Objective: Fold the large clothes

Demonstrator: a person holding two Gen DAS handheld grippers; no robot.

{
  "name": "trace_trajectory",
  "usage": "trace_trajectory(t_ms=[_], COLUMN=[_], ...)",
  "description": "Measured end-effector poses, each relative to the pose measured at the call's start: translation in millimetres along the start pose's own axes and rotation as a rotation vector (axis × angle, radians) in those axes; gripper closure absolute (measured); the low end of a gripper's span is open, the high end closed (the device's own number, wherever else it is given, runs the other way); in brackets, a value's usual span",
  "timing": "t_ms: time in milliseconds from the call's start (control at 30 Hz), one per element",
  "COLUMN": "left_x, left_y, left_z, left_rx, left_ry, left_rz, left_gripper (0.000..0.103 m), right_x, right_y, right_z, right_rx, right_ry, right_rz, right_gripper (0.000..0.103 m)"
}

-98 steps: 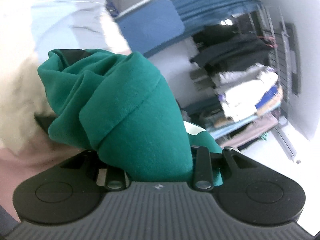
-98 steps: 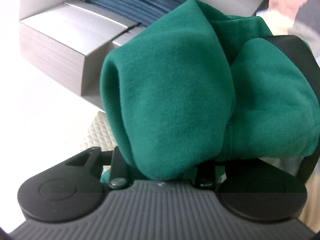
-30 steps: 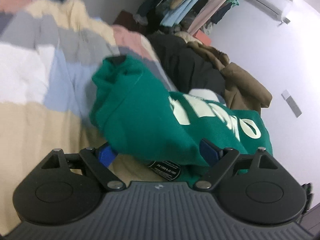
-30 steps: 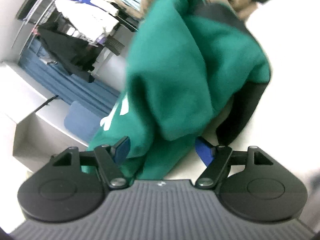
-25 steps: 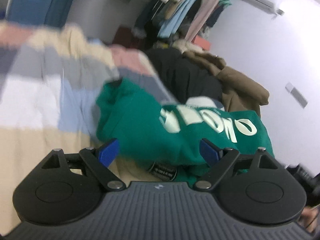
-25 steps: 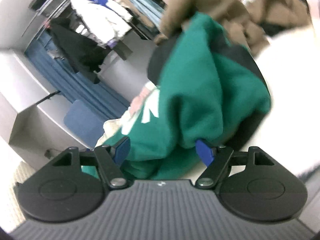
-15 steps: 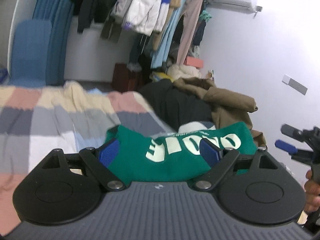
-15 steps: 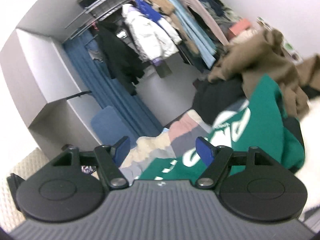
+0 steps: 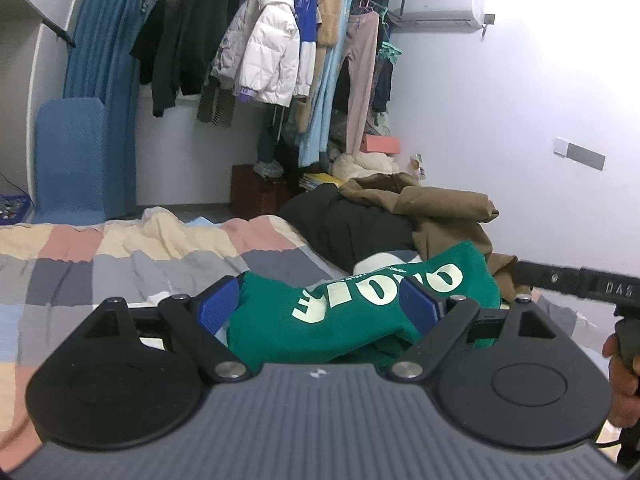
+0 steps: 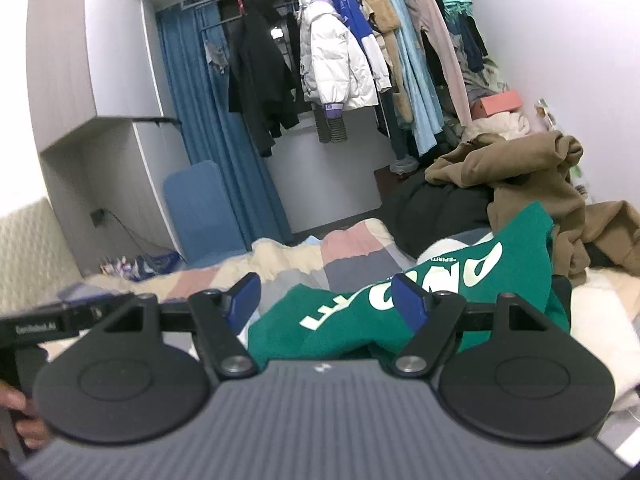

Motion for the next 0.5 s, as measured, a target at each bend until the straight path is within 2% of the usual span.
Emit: trace_trajectory(t_ms=[267,500], left_x=[-22,-18], left_y=[8,2], left_z=[21,36], left_rx=[0.041,0.051], left_ry=[0.004,-0.014], left_rz=[-0.026,-0.045], left_gripper=[0.013,0.013], right_x=[-10,-9], right_y=[-14,-20], right_z=[28,48], right_rx=[-0.065,-0.095], right_ry=[-0.029,-0.055], right_rz=[0.052,0.067], right_gripper=[0.028,0.029])
Point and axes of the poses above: each gripper's, at about its wrist camera, not at the fingertips, and x roughly the way its jaws point, y to its right, z to its underside, the point moved 10 cm from there along x, roughly the way its jaws point, and after that the axes turned 4 degrees about -x, right-handed, at the moved point
